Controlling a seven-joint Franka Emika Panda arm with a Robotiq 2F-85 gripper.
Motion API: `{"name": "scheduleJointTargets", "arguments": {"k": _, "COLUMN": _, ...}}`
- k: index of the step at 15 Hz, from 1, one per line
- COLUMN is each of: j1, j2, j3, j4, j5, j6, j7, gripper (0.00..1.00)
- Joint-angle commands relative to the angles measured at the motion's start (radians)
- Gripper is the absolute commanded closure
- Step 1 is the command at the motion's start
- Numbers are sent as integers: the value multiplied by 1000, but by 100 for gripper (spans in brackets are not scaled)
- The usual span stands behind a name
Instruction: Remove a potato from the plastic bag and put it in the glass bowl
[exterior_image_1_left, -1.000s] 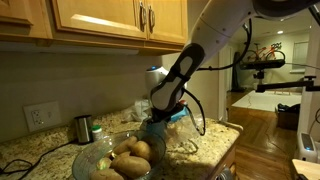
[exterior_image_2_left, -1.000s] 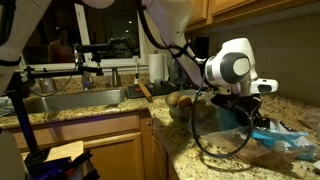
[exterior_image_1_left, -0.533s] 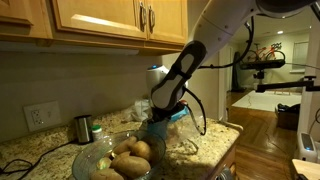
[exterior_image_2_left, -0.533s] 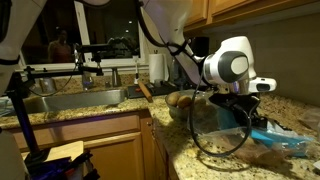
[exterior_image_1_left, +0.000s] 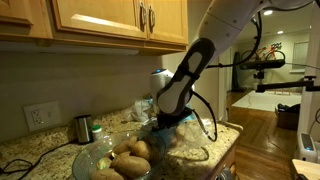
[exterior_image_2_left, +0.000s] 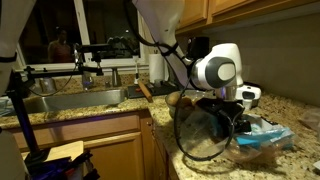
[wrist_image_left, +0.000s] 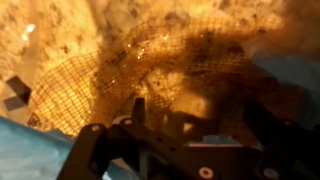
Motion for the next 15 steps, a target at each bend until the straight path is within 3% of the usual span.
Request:
{"name": "scheduleJointTargets", "arguments": {"k": 1, "j1": -5, "j2": -74, "j3": 8, "j4": -95, "j5": 24, "j6": -5, "j7": -29, "gripper": 0}}
{"name": "scheduleJointTargets", "arguments": {"k": 2, "j1": -5, "j2": -77, "j3": 8, "j4": -100, "j5": 23, "j6": -2, "j7": -31, "gripper": 25}}
{"name": "scheduleJointTargets", "arguments": {"k": 4, "j1": 0, "j2": -88, "j3": 5, "j4": -107, "j5": 8, "j6": 16, "j7": -39, "gripper": 33}}
{"name": "scheduleJointTargets", "arguments": {"k": 10, "j1": 9, "j2": -127, "j3": 4, "j4": -120, "j5": -35, "j6": 46, "j7": -90, "gripper": 74}}
{"name": "scheduleJointTargets", "arguments": {"k": 12, "j1": 4, "j2": -143, "j3": 14, "j4": -132, "j5": -28, "j6": 39, "j7": -117, "gripper": 81}}
{"name": "scheduleJointTargets", "arguments": {"k": 15, "j1": -4, "j2": -171, "j3": 32, "j4": -160, "j5": -13, "j6": 31, "j7": -149, "gripper": 83}}
